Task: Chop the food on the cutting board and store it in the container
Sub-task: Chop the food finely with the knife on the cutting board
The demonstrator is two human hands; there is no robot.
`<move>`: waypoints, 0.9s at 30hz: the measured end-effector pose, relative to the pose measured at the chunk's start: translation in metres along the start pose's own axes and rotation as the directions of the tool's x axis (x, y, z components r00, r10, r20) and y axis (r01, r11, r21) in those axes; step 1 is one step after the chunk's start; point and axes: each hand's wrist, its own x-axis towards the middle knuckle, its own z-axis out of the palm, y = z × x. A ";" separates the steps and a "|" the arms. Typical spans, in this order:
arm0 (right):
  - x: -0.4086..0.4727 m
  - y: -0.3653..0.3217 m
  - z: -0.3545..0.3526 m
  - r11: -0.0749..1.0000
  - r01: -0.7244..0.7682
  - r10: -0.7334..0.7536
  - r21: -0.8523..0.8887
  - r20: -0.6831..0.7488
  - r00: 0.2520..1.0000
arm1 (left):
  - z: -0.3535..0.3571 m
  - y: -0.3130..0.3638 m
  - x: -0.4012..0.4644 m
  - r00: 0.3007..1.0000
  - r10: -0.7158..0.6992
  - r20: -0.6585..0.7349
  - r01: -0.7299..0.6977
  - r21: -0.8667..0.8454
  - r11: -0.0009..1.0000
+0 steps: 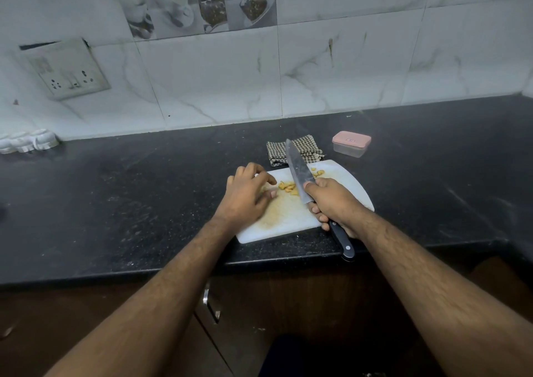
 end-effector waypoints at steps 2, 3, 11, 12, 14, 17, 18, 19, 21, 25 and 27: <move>0.001 0.001 0.000 1.000 -0.004 0.004 0.004 -0.026 1.000 | 0.000 0.005 0.002 0.996 0.077 0.050 -0.082 0.123 0.989; 0.002 0.001 0.001 1.000 -0.006 0.006 0.002 -0.032 0.999 | 0.001 0.007 0.004 0.990 0.114 0.081 -0.128 0.185 0.975; 0.002 0.000 0.003 0.999 -0.010 0.006 -0.049 -0.070 0.998 | 0.013 0.022 0.021 0.988 -0.002 0.151 -0.027 0.190 0.981; 0.002 0.000 0.003 0.999 -0.014 0.010 -0.050 -0.071 0.997 | 0.014 0.023 0.021 0.988 -0.022 0.154 -0.005 0.175 0.985; 0.002 -0.001 0.004 0.999 -0.015 0.011 -0.048 -0.068 0.998 | 0.015 0.024 0.021 0.991 -0.067 0.116 0.052 0.135 0.989; 0.000 -0.002 0.002 0.998 0.003 -0.006 -0.056 -0.051 0.999 | 0.013 0.024 0.019 0.993 -0.087 0.080 0.079 0.098 0.992; 0.000 -0.002 0.002 0.998 0.007 -0.010 -0.062 -0.047 0.999 | 0.012 0.025 0.019 0.993 -0.079 0.088 0.071 0.090 0.993; -0.001 -0.002 0.001 0.998 0.008 -0.011 -0.067 -0.045 0.999 | 0.012 0.026 0.019 0.993 -0.068 0.094 0.060 0.086 0.994; -0.002 -0.003 0.002 0.997 0.008 -0.012 -0.071 -0.043 0.999 | 0.010 0.028 0.018 0.996 -0.052 0.078 0.046 0.081 0.996; -0.005 -0.003 0.004 0.997 0.021 -0.025 -0.080 -0.051 0.998 | 0.009 0.029 0.015 0.999 -0.046 0.027 0.045 0.003 0.999; -0.006 -0.003 0.004 0.997 0.020 -0.025 -0.080 -0.054 0.998 | 0.008 0.030 0.014 0.999 -0.039 0.022 0.039 -0.003 0.999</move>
